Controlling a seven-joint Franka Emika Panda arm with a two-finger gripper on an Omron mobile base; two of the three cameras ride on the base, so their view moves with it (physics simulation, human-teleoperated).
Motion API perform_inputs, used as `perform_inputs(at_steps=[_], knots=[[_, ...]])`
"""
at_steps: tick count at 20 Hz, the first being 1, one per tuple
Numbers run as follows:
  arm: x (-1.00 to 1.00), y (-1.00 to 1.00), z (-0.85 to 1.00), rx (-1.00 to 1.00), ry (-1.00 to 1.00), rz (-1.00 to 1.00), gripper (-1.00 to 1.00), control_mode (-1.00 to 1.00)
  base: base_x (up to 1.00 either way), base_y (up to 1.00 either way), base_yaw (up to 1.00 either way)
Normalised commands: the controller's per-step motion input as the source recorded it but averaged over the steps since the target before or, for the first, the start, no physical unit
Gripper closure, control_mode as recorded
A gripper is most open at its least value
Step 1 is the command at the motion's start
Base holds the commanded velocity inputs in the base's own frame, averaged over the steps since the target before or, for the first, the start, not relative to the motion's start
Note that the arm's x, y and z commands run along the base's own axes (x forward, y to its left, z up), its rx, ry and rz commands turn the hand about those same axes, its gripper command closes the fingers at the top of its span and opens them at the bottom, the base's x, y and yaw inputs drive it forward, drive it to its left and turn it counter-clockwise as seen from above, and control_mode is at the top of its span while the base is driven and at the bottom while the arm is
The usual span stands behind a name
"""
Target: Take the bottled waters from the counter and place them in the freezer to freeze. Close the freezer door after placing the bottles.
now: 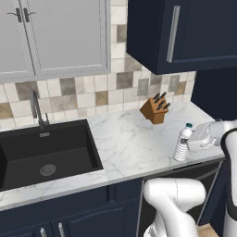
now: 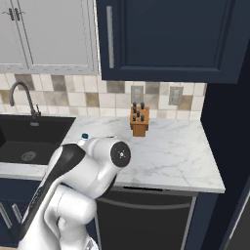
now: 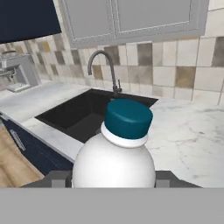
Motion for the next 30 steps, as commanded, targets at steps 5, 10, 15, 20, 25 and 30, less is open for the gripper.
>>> perform_inputs(at_steps=[5,10,15,20,25,30], knots=[[-0.07,0.05,0.00,-0.02,-0.02,0.01,1.00,-1.00,0.00,0.00,0.00],[-0.18,0.02,0.00,-0.25,-0.16,0.00,1.00,-1.00,0.00,0.00,0.00],[-0.18,0.00,-0.01,-0.08,-0.11,0.00,1.00,-1.00,0.00,0.00,0.00],[-0.07,0.00,-0.05,0.02,-0.01,0.00,1.00,-1.00,0.00,0.00,0.00],[0.00,0.01,-0.04,0.00,0.00,0.00,1.00,-1.00,0.00,0.00,0.00],[0.00,0.00,0.00,0.02,0.00,0.00,1.00,-1.00,0.00,0.00,0.00]])
